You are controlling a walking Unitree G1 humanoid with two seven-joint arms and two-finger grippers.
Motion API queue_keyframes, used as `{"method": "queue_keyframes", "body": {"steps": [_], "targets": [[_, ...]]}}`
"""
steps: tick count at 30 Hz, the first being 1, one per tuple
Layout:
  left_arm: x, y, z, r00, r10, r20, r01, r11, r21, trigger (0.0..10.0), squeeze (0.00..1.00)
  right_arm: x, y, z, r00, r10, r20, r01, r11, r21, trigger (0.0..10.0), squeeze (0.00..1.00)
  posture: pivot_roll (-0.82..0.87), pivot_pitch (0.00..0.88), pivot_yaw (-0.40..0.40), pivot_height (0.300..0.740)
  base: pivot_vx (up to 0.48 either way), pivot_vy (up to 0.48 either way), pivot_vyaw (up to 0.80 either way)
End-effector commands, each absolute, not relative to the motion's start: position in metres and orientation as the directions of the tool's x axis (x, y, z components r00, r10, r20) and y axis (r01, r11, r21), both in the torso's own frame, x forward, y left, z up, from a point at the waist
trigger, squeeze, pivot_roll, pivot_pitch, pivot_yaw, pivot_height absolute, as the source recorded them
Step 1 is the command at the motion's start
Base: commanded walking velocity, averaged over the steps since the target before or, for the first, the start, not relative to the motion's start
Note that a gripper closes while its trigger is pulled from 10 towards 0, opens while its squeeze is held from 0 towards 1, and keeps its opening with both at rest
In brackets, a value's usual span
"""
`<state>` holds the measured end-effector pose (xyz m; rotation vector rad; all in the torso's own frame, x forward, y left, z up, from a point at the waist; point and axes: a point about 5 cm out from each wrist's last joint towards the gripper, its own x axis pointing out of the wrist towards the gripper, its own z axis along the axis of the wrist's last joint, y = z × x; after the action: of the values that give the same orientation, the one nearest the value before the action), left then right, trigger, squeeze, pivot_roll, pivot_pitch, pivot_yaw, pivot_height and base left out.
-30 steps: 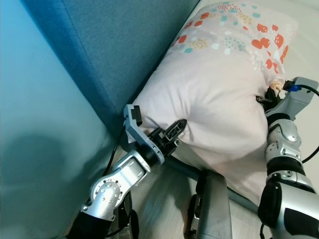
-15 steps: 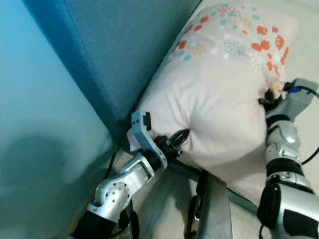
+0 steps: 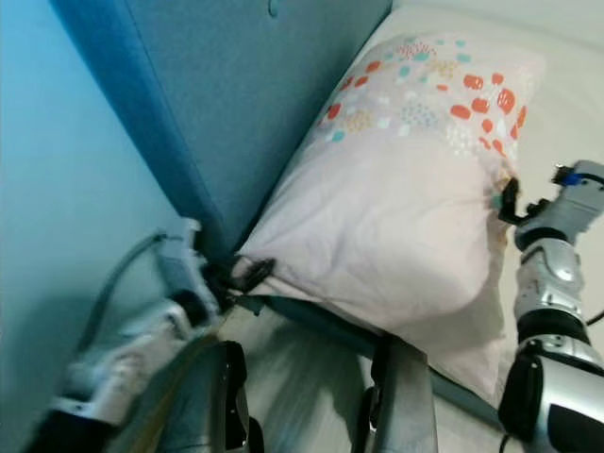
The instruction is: Clean up the room
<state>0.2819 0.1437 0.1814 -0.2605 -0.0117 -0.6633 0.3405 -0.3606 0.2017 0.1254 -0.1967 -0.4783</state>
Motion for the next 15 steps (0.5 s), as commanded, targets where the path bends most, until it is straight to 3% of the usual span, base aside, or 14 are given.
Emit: {"method": "queue_keyframes", "body": {"steps": [1, 3, 4, 6, 7, 9, 12, 13, 14, 15], "targets": [[0.274, 0.136, 0.183, 0.734, -0.671, 0.107, 0.673, 0.698, -0.244, 10.0, 1.00, 0.336, -0.365, 0.194, 0.862, -0.490, 0.130, 0.466, 0.867, 0.178, 10.0, 1.00, 0.19, 0.173, -0.011, 0.535, 0.000, 0.000, 0.00], [0.257, 0.140, 0.195, 0.620, -0.772, 0.141, 0.780, 0.587, -0.219, 10.0, 1.00, 0.334, -0.368, 0.189, 0.860, -0.500, 0.099, 0.479, 0.859, 0.179, 10.0, 1.00, 0.18, 0.138, -0.020, 0.535, 0.000, 0.000, 0.00], [0.257, 0.140, 0.195, 0.620, -0.772, 0.141, 0.780, 0.587, -0.219, 10.0, 1.00, 0.334, -0.368, 0.189, 0.860, -0.500, 0.099, 0.479, 0.859, 0.179, 10.0, 1.00, 0.18, 0.138, -0.020, 0.535, 0.000, 0.000, 0.00], [0.233, 0.145, 0.195, 0.451, -0.885, 0.118, 0.885, 0.427, -0.184, 10.0, 1.00, 0.331, -0.372, 0.186, 0.862, -0.502, 0.077, 0.483, 0.857, 0.179, 10.0, 1.00, 0.18, 0.111, -0.022, 0.535, 0.000, 0.000, 0.00], [0.233, 0.145, 0.195, 0.451, -0.885, 0.118, 0.885, 0.427, -0.184, 10.0, 1.00, 0.331, -0.372, 0.186, 0.862, -0.502, 0.077, 0.483, 0.857, 0.179, 10.0, 1.00, 0.18, 0.111, -0.022, 0.535, 0.000, 0.000, 0.00], [0.224, 0.147, 0.199, 0.360, -0.924, 0.127, 0.927, 0.338, -0.165, 10.0, 1.00, 0.330, -0.373, 0.185, 0.864, -0.499, 0.073, 0.480, 0.858, 0.185, 10.0, 1.00, 0.18, 0.095, -0.023, 0.535, 0.000, 0.000, 0.00], [0.229, 0.145, 0.206, 0.346, -0.923, 0.168, 0.935, 0.325, -0.141, 10.0, 0.97, 0.331, -0.372, 0.186, 0.866, -0.495, 0.069, 0.475, 0.859, 0.191, 10.0, 1.00, 0.18, 0.086, -0.026, 0.535, 0.000, 0.000, 0.00], [0.233, 0.141, 0.218, 0.331, -0.914, 0.236, 0.943, 0.308, -0.130, 10.0, 0.00, 0.333, -0.369, 0.186, 0.874, -0.481, 0.073, 0.460, 0.865, 0.202, 10.0, 0.42, 0.17, 0.067, -0.031, 0.535, 0.000, 0.000, 0.00], [0.233, 0.141, 0.218, 0.331, -0.914, 0.236, 0.943, 0.308, -0.130, 10.0, 0.00, 0.333, -0.369, 0.186, 0.874, -0.481, 0.073, 0.460, 0.865, 0.202, 10.0, 0.42, 0.17, 0.067, -0.031, 0.535, 0.000, 0.000, 0.00], [0.238, 0.137, 0.242, 0.283, -0.881, 0.379, 0.959, 0.261, -0.109, 10.0, 0.00, 0.337, -0.362, 0.187, 0.886, -0.455, 0.083, 0.431, 0.877, 0.214, 10.0, 0.00, 0.16, 0.062, -0.034, 0.535, 0.000, 0.000, 0.00]]}}
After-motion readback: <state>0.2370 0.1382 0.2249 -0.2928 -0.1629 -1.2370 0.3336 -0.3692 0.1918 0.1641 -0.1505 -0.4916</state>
